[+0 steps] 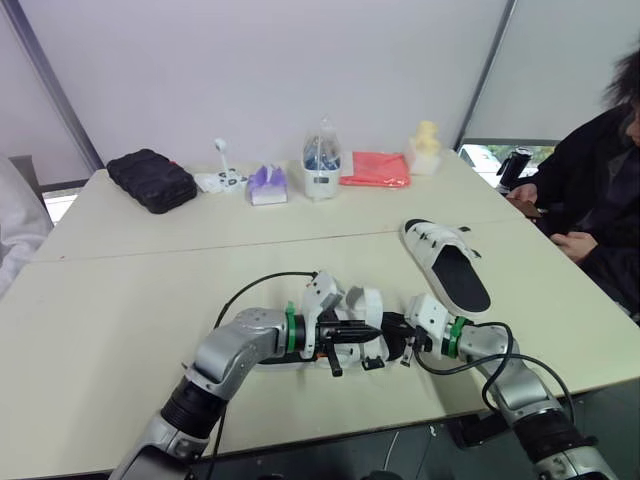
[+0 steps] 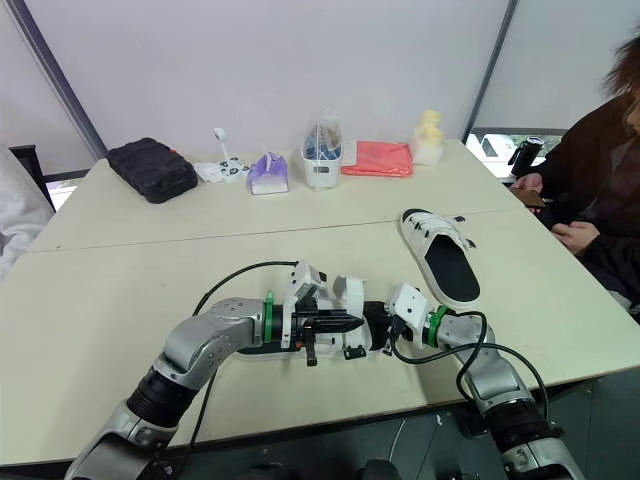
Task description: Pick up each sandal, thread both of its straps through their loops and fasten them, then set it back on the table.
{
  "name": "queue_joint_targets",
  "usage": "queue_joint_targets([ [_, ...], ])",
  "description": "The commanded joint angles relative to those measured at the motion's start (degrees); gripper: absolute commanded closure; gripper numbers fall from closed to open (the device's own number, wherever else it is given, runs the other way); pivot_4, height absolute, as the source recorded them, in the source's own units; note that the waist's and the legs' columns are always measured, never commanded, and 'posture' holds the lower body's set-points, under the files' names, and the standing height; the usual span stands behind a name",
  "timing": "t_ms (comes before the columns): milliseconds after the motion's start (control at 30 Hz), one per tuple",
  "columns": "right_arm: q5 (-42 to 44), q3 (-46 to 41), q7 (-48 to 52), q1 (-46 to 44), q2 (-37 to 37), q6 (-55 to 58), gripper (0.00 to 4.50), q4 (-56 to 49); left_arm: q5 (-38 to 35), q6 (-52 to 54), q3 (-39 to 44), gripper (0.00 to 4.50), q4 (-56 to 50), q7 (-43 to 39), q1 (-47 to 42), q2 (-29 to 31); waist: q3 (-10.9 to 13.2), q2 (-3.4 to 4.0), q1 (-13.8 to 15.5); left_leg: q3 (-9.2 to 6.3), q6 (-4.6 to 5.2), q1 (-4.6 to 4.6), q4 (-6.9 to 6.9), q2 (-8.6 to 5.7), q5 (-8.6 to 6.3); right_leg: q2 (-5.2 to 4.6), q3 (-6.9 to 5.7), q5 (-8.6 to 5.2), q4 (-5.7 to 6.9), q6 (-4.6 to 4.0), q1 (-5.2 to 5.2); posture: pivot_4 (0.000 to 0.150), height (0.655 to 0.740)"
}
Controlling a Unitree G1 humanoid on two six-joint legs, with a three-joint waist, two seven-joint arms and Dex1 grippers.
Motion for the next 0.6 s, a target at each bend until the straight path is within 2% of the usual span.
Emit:
queue_joint_targets([
  [33,-2.7,2.6,0.0,1.8,0.5,4.0,4.50,4.5,2.3,-4.6,-0.9,4.47,0.0,-2.0,1.4,0.2,0.0,0.01,0.0,0.00,0.00,-0.01,-0.01,0.00,0.00,0.00,0.00,0.00,0.00,0.00,0.00,0.150,0.7400],
  [433,-1.8,1.8,1.3,4.8,-1.5,6.5,4.50,0.5,7.0,-14.8,-3.0,4.47,-0.6,-3.1,6.2,-1.3,0.0,0.06,0.4,-0.02,0.02,-0.08,-0.05,0.00,-0.01,-0.02,-0.02,-0.01,-0.09,0.00,-0.03,0.150,0.7400],
  [600,-1.3,1.3,2.0,5.3,-2.1,7.5,4.50,-0.1,11.6,-23.0,-5.0,4.47,-2.9,-3.9,6.7,-0.2,0.0,0.08,1.1,0.00,0.07,-0.14,-0.11,-0.05,-0.04,-0.08,-0.03,-0.02,-0.15,0.02,-0.11,0.150,0.7400],
])
